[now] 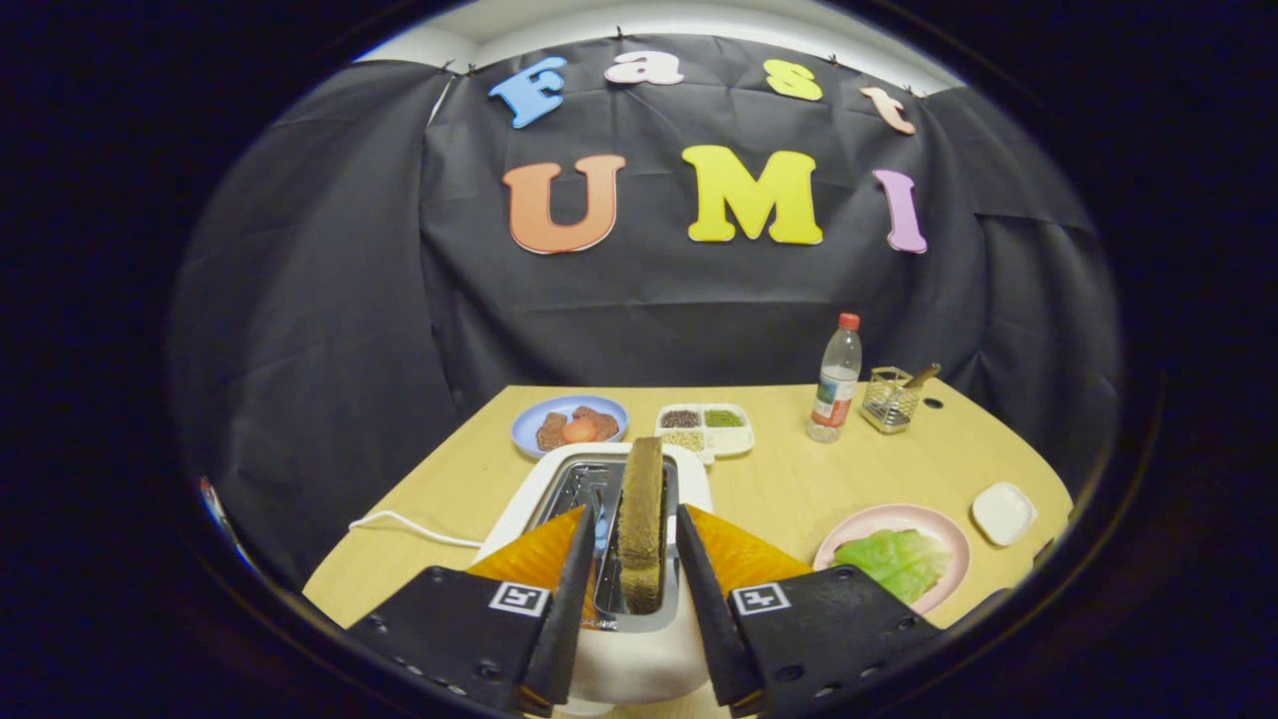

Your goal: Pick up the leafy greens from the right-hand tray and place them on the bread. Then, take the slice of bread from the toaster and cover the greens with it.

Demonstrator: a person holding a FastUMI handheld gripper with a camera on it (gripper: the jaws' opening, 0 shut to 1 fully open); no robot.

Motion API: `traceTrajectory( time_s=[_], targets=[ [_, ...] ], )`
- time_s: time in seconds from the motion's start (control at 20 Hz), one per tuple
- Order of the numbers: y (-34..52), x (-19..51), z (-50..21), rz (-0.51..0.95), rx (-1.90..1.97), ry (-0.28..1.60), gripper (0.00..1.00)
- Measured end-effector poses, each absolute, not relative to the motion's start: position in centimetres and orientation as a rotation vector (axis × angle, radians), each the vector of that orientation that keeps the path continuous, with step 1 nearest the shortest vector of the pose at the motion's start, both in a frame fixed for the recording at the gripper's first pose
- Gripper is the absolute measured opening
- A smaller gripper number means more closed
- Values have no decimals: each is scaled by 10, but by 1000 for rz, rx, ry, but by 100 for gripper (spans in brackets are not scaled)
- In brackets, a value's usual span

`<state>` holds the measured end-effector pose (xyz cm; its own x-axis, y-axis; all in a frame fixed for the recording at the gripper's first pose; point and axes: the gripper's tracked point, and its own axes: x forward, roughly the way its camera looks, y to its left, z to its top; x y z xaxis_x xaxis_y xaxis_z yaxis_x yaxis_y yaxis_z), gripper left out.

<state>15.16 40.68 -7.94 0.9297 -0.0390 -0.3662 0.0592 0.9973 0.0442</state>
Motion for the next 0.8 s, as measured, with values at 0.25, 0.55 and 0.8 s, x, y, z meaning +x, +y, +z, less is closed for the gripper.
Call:
traceTrajectory(
  time_s=[0.25,0.55,0.8],
  targets=[
    [407,155,-72,-27,69,369,12],
    [400,138,-11,9,114,221,12],
    [370,122,23,-16,140,132,12]
  ],
)
